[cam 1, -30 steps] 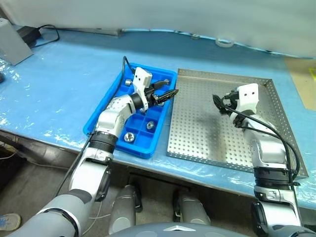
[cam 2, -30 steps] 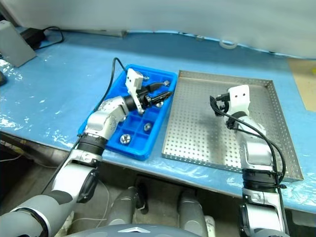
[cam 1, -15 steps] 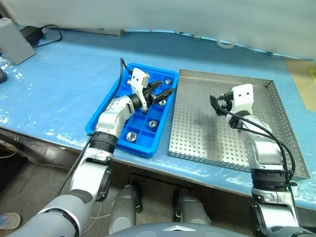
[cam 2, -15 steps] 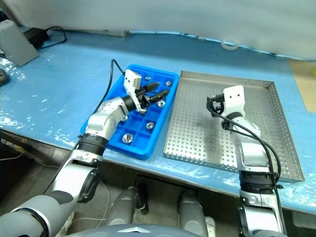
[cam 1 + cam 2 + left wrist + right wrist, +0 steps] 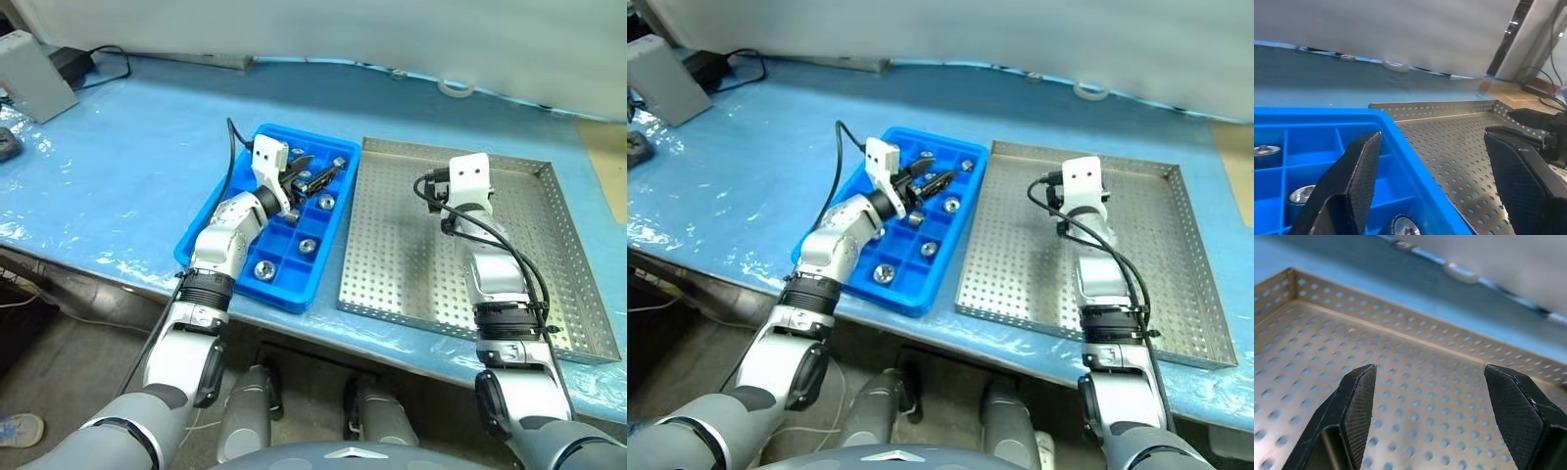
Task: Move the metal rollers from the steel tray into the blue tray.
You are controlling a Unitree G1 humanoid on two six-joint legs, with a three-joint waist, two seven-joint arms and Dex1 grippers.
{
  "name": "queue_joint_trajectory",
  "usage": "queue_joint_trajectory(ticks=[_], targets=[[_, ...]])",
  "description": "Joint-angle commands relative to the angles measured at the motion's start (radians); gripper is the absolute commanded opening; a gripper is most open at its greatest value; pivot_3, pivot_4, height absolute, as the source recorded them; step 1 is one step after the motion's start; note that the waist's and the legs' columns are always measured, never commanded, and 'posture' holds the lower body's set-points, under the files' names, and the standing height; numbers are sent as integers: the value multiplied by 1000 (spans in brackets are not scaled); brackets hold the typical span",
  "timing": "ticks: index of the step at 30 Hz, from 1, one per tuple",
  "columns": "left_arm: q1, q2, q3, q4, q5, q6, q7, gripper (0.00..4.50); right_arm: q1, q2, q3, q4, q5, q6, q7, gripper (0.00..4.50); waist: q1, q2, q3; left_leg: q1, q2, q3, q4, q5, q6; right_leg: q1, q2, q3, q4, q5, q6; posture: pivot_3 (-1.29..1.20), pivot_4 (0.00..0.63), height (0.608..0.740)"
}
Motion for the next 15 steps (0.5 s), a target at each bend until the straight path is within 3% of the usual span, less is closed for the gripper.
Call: queue_joint_trajectory(ticks=[1,5,15], targets=[[-34,14,-17,16,106,-82,103,3580,-4,25,-37,-13,-62,-42,-143,3645,7,0,0,0,0,0,0,0,0,0,0,0,0,0,0,35,150,740],[-63,-34,47,5,65,-71,186,3580,-14,70,-29,6,-89,-55,-217,3645,25,0,0,-1,-1,0,-1,0,0,0,0,0,-1,0,0,85,150,740],[26,-47,29,-169,60,15,202,3580,-108,126,17,163,-90,-114,-225,3645,48,0,0,-2,0,-1,-2,0,-1,-3,0,-1,0,0,1,201,150,740]])
